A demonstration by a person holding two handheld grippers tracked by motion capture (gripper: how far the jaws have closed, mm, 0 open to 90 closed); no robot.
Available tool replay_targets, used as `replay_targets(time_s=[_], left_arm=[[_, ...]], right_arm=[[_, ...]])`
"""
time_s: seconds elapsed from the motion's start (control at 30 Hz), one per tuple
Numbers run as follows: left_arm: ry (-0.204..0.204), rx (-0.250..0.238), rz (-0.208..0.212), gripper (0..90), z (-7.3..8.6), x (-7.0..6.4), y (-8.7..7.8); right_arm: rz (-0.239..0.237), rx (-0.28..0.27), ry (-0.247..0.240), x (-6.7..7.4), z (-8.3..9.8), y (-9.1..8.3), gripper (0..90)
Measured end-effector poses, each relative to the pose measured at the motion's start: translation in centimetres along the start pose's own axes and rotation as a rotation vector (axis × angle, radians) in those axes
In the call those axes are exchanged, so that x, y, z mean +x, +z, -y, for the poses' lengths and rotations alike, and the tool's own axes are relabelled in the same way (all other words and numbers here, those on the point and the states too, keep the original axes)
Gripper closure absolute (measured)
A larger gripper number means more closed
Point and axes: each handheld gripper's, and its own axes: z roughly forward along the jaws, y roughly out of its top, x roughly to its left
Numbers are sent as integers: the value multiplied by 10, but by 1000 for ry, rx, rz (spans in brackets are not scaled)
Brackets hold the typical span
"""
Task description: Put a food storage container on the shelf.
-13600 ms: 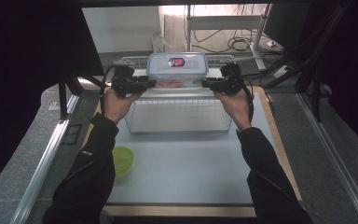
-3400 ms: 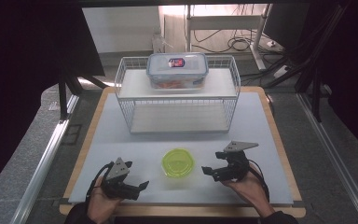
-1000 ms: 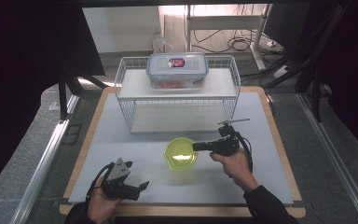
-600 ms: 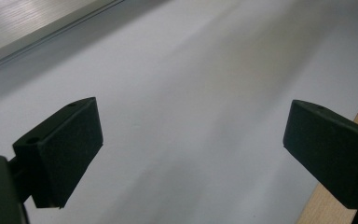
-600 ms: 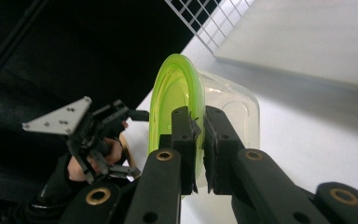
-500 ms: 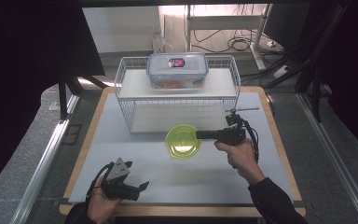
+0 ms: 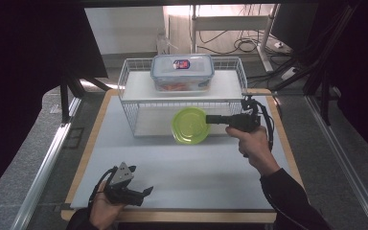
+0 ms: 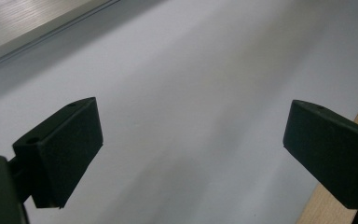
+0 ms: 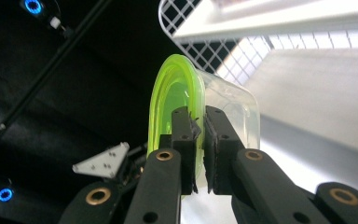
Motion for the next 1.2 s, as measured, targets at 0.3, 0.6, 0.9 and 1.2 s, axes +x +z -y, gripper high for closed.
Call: replay_targets(time_s=[0.3, 0.6, 0.9, 1.2], left_arm=[[-3, -5, -2, 46, 0, 0, 0], [-6, -6, 3, 46, 0, 0, -1], [-6, -16, 3, 46, 0, 1, -2], [-6, -25, 17, 47, 0, 1, -3]], right_arm=[[-8, -47, 3, 13, -32, -10, 843], [-22, -98, 26, 23, -66, -16, 843], [27, -164, 31, 27, -106, -14, 843], [69, -208, 64, 20, -137, 6, 842]])
